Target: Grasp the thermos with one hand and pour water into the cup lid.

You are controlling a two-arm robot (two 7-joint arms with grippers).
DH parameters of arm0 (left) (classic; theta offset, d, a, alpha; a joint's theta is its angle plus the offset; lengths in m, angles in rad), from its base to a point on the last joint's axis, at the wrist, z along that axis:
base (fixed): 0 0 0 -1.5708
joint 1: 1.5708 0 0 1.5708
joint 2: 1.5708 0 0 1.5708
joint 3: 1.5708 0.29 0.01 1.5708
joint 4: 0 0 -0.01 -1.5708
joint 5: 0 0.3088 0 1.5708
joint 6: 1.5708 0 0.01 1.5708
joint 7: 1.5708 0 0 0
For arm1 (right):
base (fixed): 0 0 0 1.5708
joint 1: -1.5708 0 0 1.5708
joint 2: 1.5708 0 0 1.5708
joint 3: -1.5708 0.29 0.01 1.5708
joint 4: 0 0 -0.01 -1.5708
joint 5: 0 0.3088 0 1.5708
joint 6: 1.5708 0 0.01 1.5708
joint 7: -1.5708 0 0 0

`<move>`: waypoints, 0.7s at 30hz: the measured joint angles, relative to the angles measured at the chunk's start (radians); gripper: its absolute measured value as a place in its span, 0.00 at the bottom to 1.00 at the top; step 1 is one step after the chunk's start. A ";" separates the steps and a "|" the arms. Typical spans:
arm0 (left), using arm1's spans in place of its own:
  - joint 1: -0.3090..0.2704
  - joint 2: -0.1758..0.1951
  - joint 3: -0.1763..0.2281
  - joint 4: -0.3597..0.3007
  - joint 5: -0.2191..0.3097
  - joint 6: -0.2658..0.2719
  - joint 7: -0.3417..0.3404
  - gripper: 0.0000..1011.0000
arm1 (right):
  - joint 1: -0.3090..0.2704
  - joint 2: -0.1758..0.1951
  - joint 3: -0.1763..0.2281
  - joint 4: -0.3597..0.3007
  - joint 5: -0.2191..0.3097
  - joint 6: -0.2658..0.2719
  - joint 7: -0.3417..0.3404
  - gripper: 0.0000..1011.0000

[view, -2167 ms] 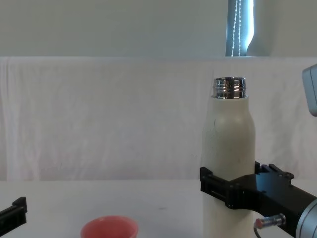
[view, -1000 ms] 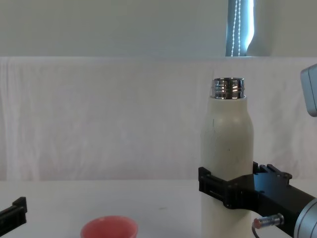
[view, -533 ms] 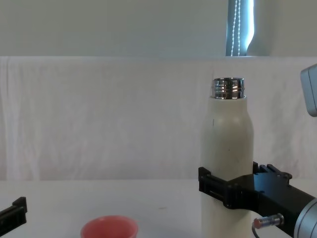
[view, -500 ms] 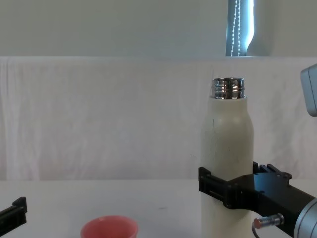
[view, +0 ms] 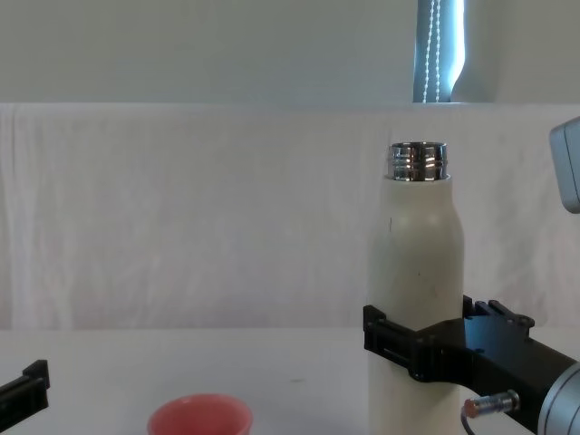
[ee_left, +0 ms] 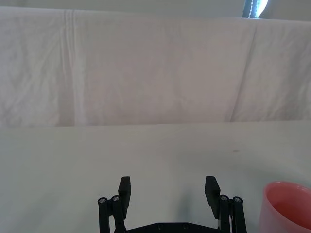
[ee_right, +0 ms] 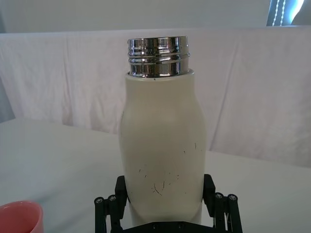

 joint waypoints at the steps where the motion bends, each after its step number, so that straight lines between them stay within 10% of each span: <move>1: 0.000 0.000 0.000 0.000 0.000 0.000 0.000 0.99 | 0.000 0.000 0.000 0.000 0.000 0.000 0.000 0.94; 21: 0.000 0.000 0.000 0.000 0.000 0.000 0.000 0.99 | 0.000 0.000 0.000 0.000 0.000 0.000 0.000 0.94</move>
